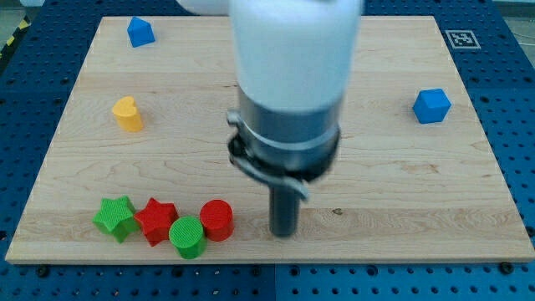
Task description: Push the green circle into the red star
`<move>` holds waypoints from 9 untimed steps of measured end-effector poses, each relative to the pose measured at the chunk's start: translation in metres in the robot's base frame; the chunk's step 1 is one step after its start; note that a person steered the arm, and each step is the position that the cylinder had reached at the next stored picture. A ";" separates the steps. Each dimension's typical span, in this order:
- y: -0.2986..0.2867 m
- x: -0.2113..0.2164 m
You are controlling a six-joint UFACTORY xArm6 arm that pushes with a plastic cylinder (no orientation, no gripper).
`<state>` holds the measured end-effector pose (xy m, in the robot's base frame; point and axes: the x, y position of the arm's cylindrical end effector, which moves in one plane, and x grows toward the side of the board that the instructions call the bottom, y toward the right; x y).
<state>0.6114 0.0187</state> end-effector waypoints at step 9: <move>-0.113 0.007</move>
<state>0.6184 -0.0945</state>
